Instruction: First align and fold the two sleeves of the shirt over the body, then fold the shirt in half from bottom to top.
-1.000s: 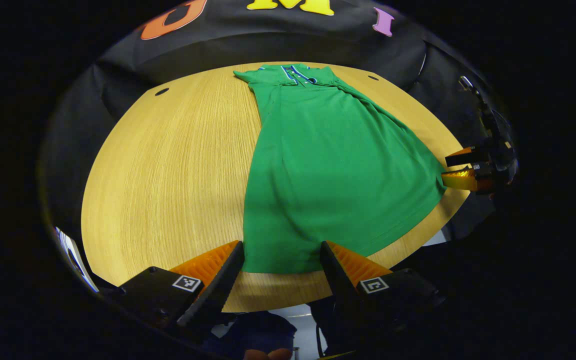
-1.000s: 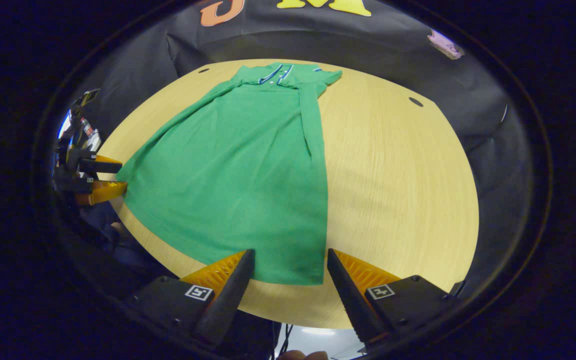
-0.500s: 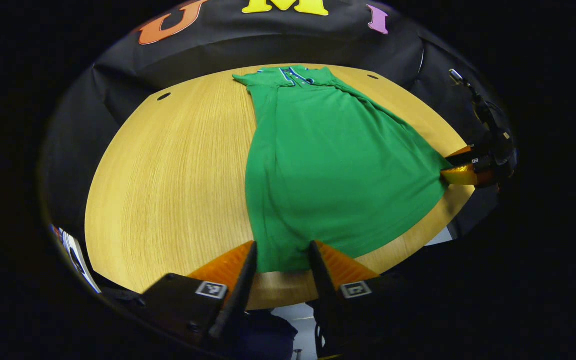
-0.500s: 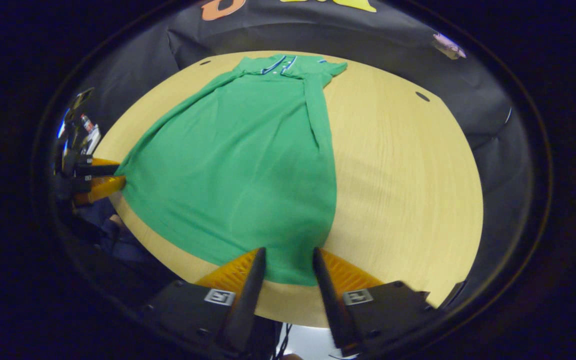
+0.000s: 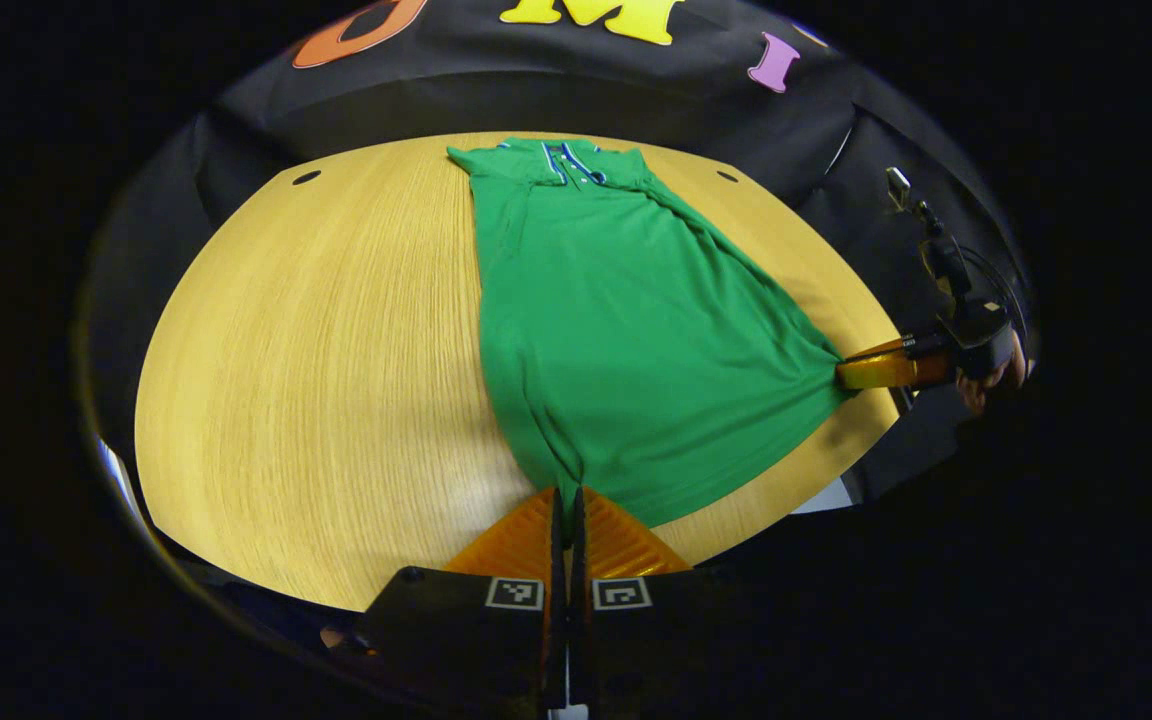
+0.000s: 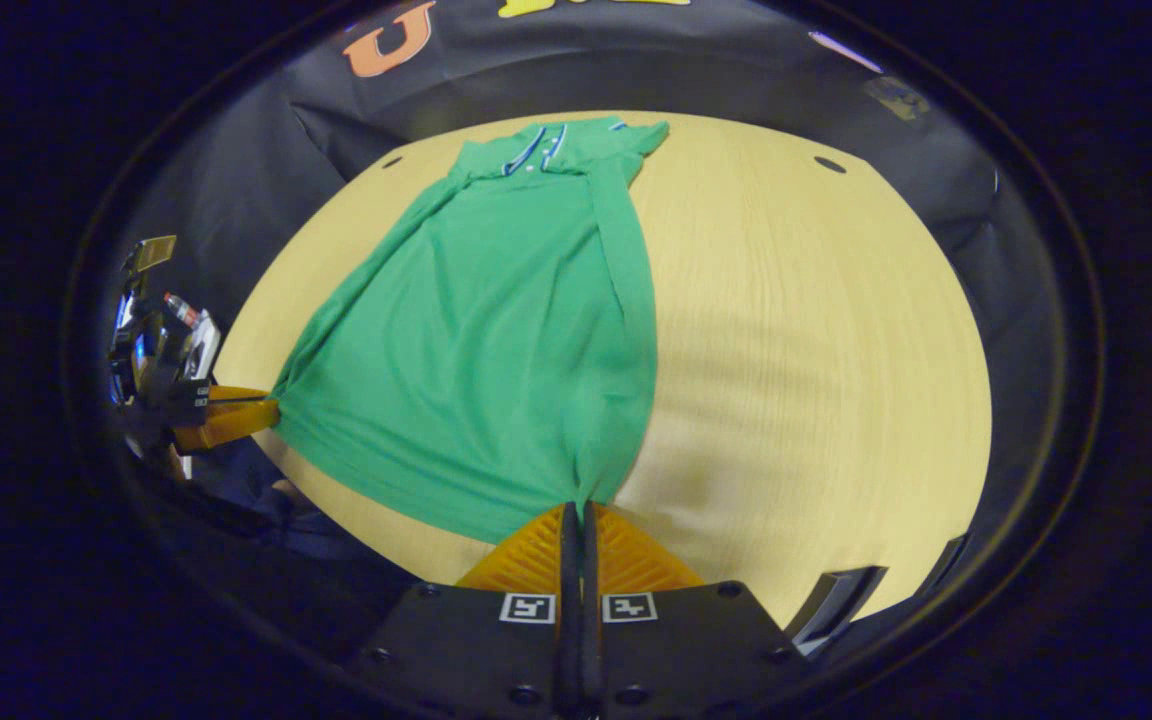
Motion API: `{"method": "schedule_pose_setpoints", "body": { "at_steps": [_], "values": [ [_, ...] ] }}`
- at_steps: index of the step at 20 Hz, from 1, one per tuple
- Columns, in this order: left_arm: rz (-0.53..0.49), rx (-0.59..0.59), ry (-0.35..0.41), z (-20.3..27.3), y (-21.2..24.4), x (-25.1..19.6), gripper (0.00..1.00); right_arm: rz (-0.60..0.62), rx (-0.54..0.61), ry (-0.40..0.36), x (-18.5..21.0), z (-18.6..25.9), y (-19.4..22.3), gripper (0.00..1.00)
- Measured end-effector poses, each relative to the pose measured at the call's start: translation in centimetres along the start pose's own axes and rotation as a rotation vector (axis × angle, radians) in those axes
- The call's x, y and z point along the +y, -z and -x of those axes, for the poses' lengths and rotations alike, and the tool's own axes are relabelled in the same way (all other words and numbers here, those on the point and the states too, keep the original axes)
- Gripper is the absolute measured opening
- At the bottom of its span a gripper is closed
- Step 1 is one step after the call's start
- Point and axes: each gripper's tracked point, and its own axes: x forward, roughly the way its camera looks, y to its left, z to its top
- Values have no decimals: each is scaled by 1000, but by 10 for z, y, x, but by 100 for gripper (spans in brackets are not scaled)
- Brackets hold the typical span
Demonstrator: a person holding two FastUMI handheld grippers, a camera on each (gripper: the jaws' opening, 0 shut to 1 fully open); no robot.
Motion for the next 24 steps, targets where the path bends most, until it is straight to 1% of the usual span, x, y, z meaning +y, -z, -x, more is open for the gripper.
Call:
{"method": "schedule_pose_setpoints", "body": {
  "at_steps": [4, 8, 11, 12, 13, 16, 18, 19, 20, 22, 23, 24],
  "values": [
    [0, -66, 11, 19, -36, 7, 4, -71, -57, -51, 4, 23, -32, 2],
    [19, -124, 28, 29, -74, 9, 4, -116, -127, -84, 4, 40, -75, 2],
    [32, -177, 65, 36, -107, 6, 4, -95, -173, -87, 5, 52, -110, 2],
    [23, -187, 62, 36, -117, 9, 4, -80, -185, -76, 2, 54, -122, 0],
    [15, -197, 60, 38, -127, 12, 4, -70, -204, -78, 3, 58, -134, 2],
    [0, -247, 53, 42, -169, 21, 4, -50, -260, -89, 4, 73, -175, 2],
    [6, -299, 43, 47, -206, 30, 4, -51, -299, -99, 3, 81, -207, 2],
    [14, -322, 43, 47, -220, 33, 4, -55, -323, -103, 2, 84, -227, 0],
    [20, -344, 43, 47, -236, 36, 4, -54, -342, -105, 0, 87, -243, 2],
    [21, -376, 36, 46, -265, 44, 4, -44, -381, -103, -3, 94, -274, 2],
    [20, -391, 34, 44, -280, 47, 4, -38, -401, -103, -3, 96, -289, 0],
    [21, -409, 36, 42, -296, 50, 4, -33, -421, -100, -4, 97, -304, 0]
  ]
}}
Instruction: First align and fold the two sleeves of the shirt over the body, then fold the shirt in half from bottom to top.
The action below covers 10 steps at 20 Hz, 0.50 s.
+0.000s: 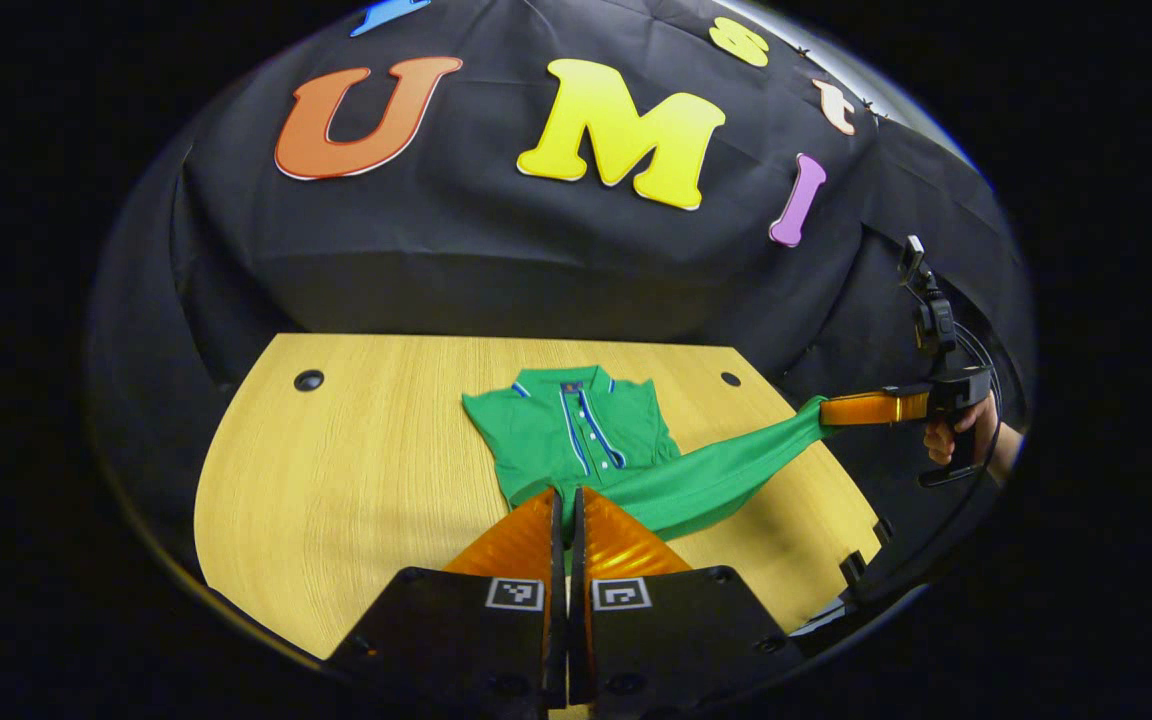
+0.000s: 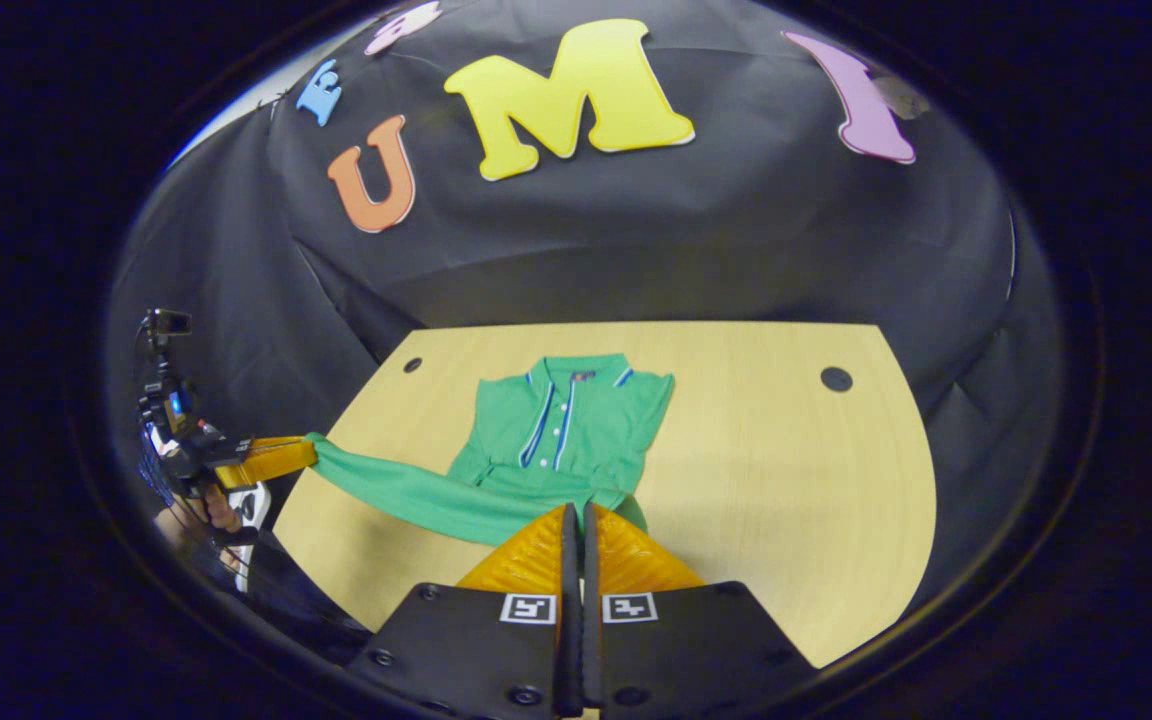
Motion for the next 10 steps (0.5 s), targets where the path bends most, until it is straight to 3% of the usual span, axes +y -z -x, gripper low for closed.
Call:
{"method": "schedule_pose_setpoints", "body": {
  "at_steps": [6, 10],
  "values": [
    [31, -103, -31, -42, -67, 25, 4, 37, -96, 38, -11, -46, -61, 2],
    [62, -133, -46, -85, -81, 44, 4, 39, -157, 43, -18, -90, -90, 2]
  ]
}}
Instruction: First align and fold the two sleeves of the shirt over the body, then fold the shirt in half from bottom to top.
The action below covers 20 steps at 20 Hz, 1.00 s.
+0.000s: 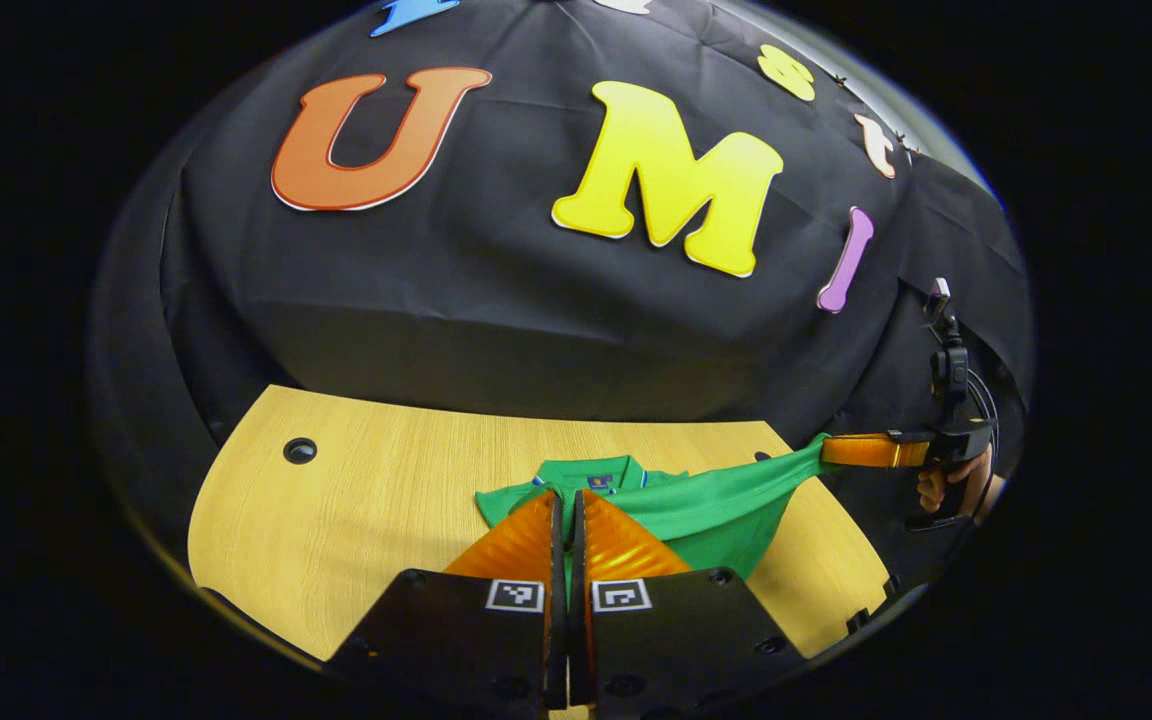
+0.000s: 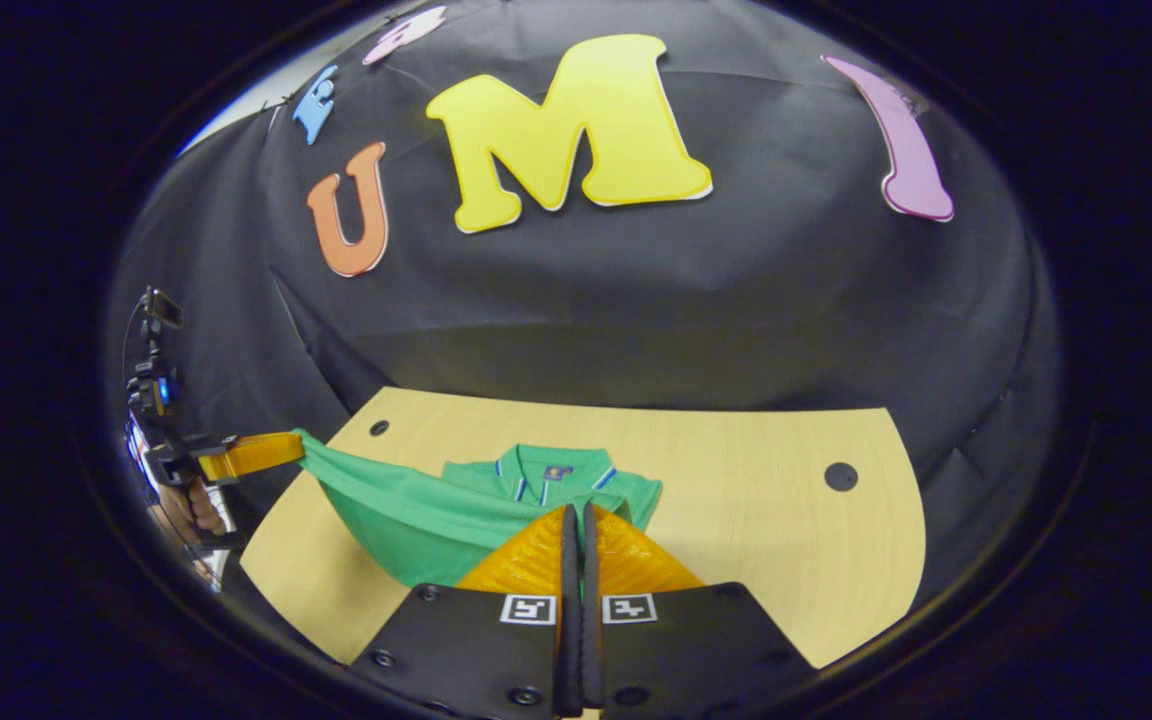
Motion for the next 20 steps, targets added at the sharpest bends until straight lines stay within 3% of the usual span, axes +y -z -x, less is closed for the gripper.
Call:
{"method": "schedule_pose_setpoints", "body": {
  "at_steps": [5, 8, 14, 17, 20],
  "values": [
    [-1, -45, -34, -60, -8, 26, 4, -7, -64, 18, -13, -67, -14, 0],
    [11, -62, -48, -102, -1, 42, 4, -13, -65, 22, -22, -108, -2, 3],
    [13, -23, -85, -178, 43, 74, 4, -1, -14, 28, -40, -191, 32, 2],
    [17, 3, -113, -200, 64, 86, 4, 28, -6, 55, -52, -216, 46, 0],
    [3, 57, -168, -213, 90, 104, 4, 59, 22, 86, -65, -235, 61, 5]
  ]
}}
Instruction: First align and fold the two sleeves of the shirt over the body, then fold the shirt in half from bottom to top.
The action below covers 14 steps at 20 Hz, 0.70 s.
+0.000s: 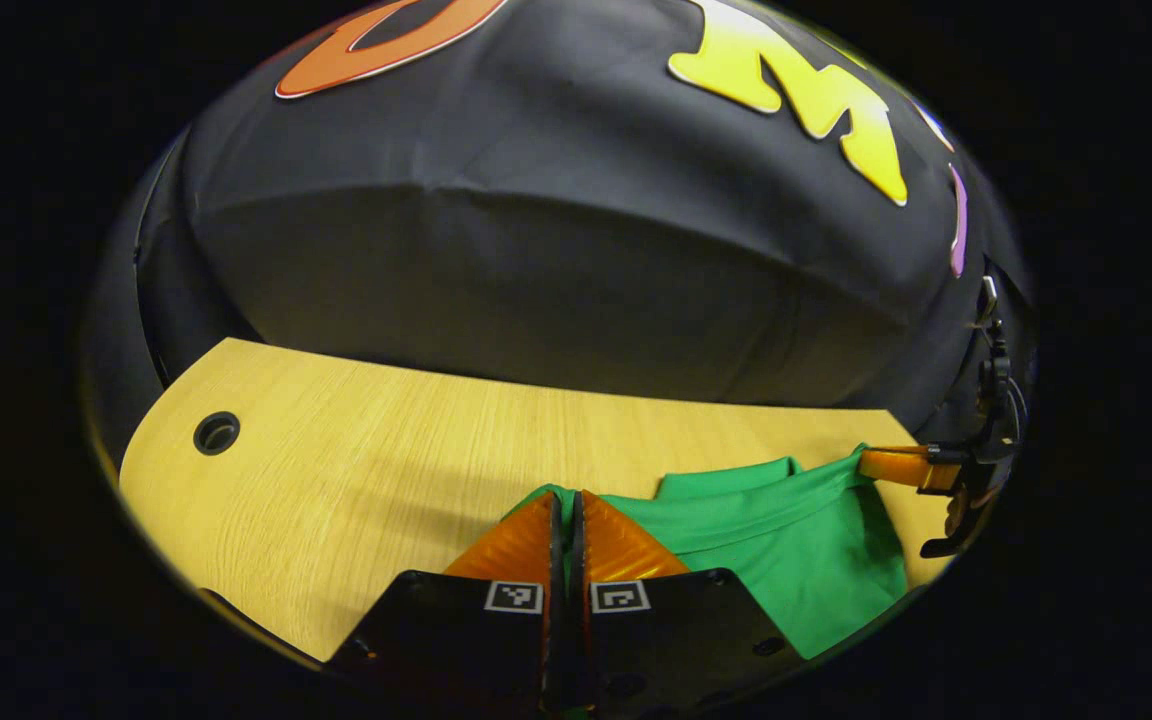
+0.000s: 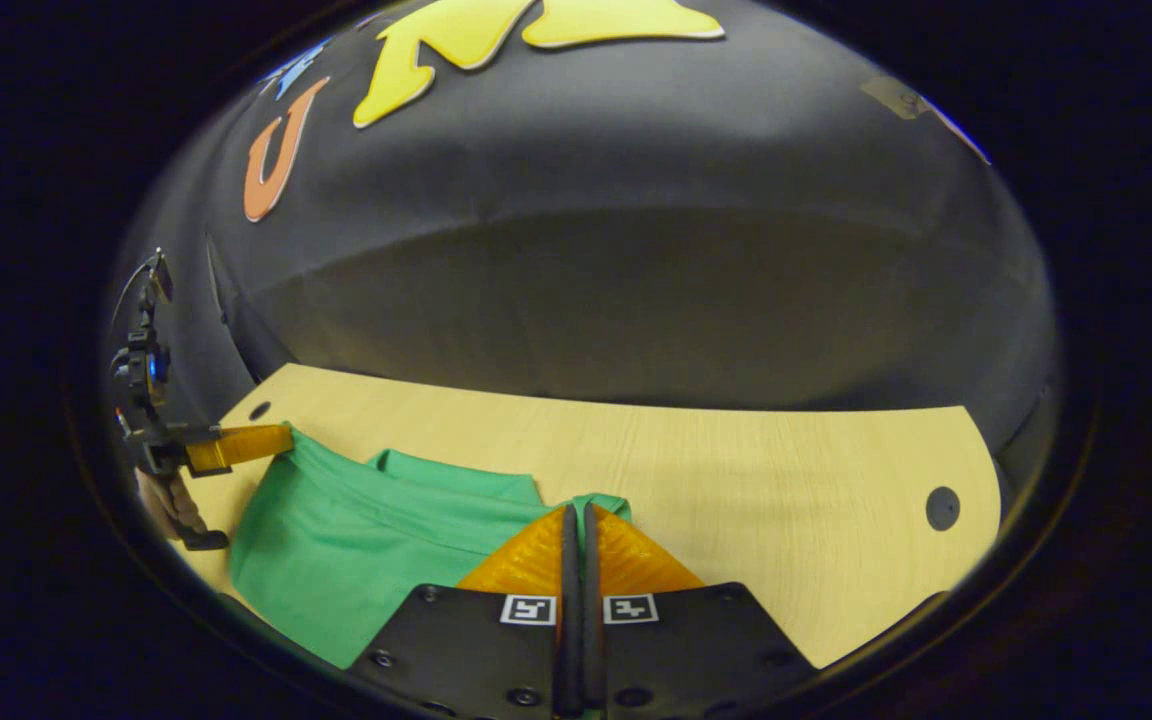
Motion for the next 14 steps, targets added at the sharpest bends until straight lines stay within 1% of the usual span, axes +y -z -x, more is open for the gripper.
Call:
{"method": "schedule_pose_setpoints", "body": {
  "at_steps": [1, 2, 3, 4, 5, 6, 7, 8, 9, 10, 11, 12, 13, 14],
  "values": [
    [-2, 15, -6, -4, 6, 3, 4, 5, 13, 5, -2, -3, 5, 4],
    [-11, 29, -19, -6, 11, 4, 5, 9, 17, 14, -4, -1, 7, 7],
    [-25, 45, -41, -6, 14, 6, 6, 7, 17, 19, -5, 0, 6, 16],
    [-44, 58, -71, -3, 15, 8, 11, -2, 10, 27, -6, 2, 3, 18],
    [-59, 68, -88, 1, 16, 7, 15, -7, 3, 42, -8, 5, -1, 31],
    [-71, 62, -105, 5, 12, 5, 29, -13, -15, 55, -9, 8, -6, 36],
    [-70, 45, -116, 13, 5, 3, 35, -19, -42, 62, -9, 19, -14, 53],
    [-58, 23, -114, 22, -3, 0, 45, -24, -67, 80, -9, 29, -21, 70],
    [-44, 5, -112, 34, -13, -5, 63, -32, -89, 95, -9, 41, -26, 87],
    [-39, -16, -119, 49, -27, -8, 82, -38, -107, 103, -4, 54, -30, 95],
    [-35, -44, -126, 61, -35, -9, 100, -34, -124, 115, -1, 69, -33, 95],
    [-29, -69, -132, 79, -48, -11, 100, -25, -144, 124, 3, 88, -37, 95],
    [-13, -92, -134, 99, -57, -13, 100, -14, -170, 139, 7, 110, -42, 90],
    [-2, -117, -134, 122, -67, -18, 100, -4, -201, 148, 13, 133, -48, 90]
  ]
}}
